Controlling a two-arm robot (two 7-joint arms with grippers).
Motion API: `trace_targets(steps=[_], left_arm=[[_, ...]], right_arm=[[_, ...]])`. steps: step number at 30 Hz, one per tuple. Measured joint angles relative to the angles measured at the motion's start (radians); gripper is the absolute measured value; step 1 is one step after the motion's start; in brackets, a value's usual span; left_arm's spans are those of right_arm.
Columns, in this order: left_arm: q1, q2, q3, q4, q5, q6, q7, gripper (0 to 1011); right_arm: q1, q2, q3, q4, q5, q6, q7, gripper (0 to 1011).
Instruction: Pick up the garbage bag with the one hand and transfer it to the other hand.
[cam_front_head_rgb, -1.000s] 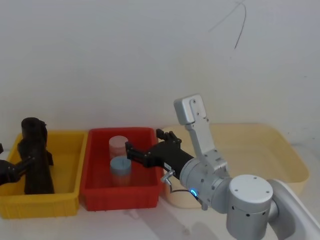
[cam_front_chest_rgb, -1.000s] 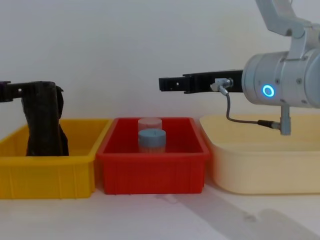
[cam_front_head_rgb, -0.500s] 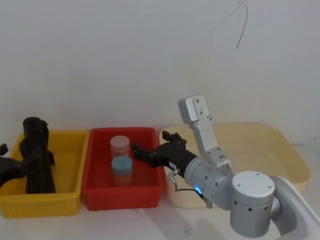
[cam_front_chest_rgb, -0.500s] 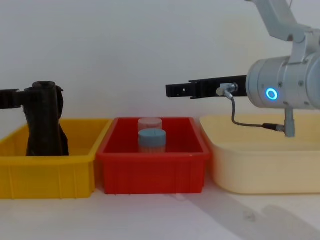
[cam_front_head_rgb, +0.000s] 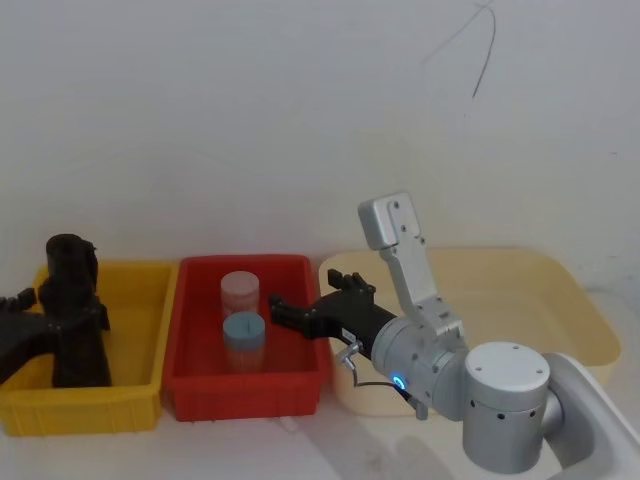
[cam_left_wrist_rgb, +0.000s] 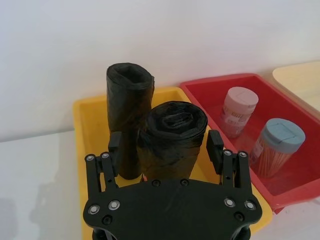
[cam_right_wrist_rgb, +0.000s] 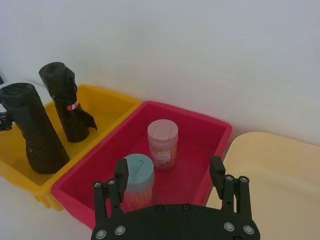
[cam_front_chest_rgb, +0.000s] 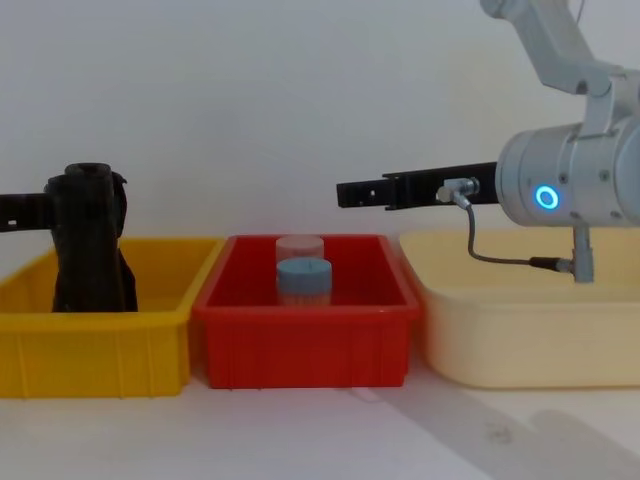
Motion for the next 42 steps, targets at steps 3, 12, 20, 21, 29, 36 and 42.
trace_targets(steps=[3,12,20,21,29,36,42], left_arm=[[-0.014,-0.001,0.008,0.015,0.007,0.007,-0.007,1000],[-0.037,-0.003,0.022,0.04,0.018,0.02,-0.019,1000],[-0.049,-0.003,0.029,0.053,0.024,0.027,-0.024,1000],[-0.05,-0.003,0.029,0.054,0.024,0.027,-0.025,1000],[-0.055,-0.004,0.032,0.06,0.027,0.03,-0.027,1000],[-0.058,-0.004,0.034,0.063,0.028,0.032,-0.029,1000],[-0.059,-0.004,0.035,0.064,0.029,0.032,-0.029,1000]], right_arm=[[0.001,-0.001,0.0,0.004,0.0,0.002,0.005,1000],[0.012,-0.008,-0.007,0.021,-0.004,0.011,0.025,1000],[0.034,-0.019,-0.022,0.045,-0.013,0.021,0.045,1000],[0.041,-0.022,-0.026,0.053,-0.016,0.023,0.048,1000],[0.073,-0.038,-0.045,0.102,-0.03,0.034,0.063,1000],[0.104,-0.056,-0.056,0.163,-0.039,0.047,0.076,1000],[0.132,-0.072,-0.061,0.221,-0.045,0.05,0.086,1000]])
